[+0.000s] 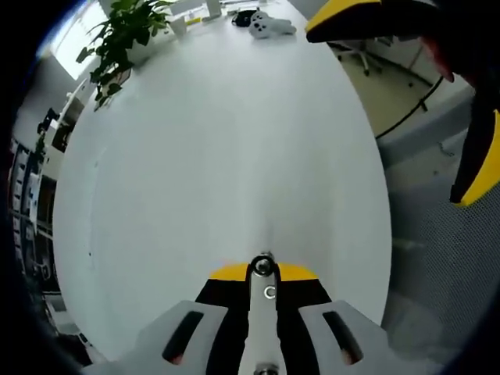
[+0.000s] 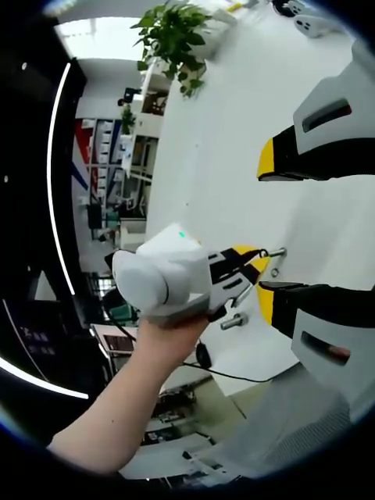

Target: Place the washer onto the threaded stud by aligning its center hole with the stud, sliding it down to the base, and recovering from edge contact or off-axis alignment until the washer reaches the visible bottom stop.

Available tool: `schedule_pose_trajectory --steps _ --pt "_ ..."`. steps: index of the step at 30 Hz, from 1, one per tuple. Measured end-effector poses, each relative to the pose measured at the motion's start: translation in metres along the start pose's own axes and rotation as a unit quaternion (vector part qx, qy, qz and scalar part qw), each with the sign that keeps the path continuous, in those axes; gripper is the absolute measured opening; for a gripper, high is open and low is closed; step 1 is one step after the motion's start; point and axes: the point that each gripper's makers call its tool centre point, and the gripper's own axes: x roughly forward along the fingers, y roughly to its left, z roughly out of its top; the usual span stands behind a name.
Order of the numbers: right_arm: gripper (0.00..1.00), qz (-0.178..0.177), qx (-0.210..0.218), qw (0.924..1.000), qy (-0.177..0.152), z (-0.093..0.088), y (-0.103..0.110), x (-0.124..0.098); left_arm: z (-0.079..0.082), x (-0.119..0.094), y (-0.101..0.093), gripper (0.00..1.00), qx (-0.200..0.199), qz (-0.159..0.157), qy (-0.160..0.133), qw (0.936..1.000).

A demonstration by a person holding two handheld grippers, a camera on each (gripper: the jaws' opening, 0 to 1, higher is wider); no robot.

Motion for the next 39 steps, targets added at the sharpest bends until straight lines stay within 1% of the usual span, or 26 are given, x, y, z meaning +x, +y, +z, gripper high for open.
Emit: schedule_pose_trajectory --steps 4,16,23,26,32,34,39 --pt "0.54 0.000 0.001 1.0000 -0.002 0.001 0.000 0.000 -0.003 0.002 -0.002 0.09 0.007 -0.001 0.008 0.9999" --pt "0.54 0.002 0.001 1.0000 -0.004 0.002 0.001 0.000 -0.006 0.007 -0.001 0.09 0.008 0.001 0.014 0.9999" --pt "0.54 0.003 -0.006 1.0000 -0.005 0.003 0.002 0.000 -0.014 0.022 -0.002 0.09 0.002 -0.002 0.024 0.9997" --pt "0.54 0.004 -0.005 1.0000 -0.004 0.002 0.002 -0.001 -0.015 0.029 -0.003 0.09 -0.006 -0.005 0.024 0.9997" --pt "0.54 0.006 -0.004 1.0000 0.000 0.000 0.003 0.001 -0.016 0.043 -0.005 0.09 -0.007 -0.008 0.029 0.9995" --pt "0.54 0.007 -0.005 1.0000 0.002 -0.001 0.004 0.001 -0.017 0.047 -0.005 0.09 -0.014 -0.012 0.027 0.9995" --pt "0.54 0.007 -0.005 1.0000 0.003 -0.001 0.004 0.001 -0.019 0.053 -0.006 0.09 -0.015 -0.015 0.032 0.9993"
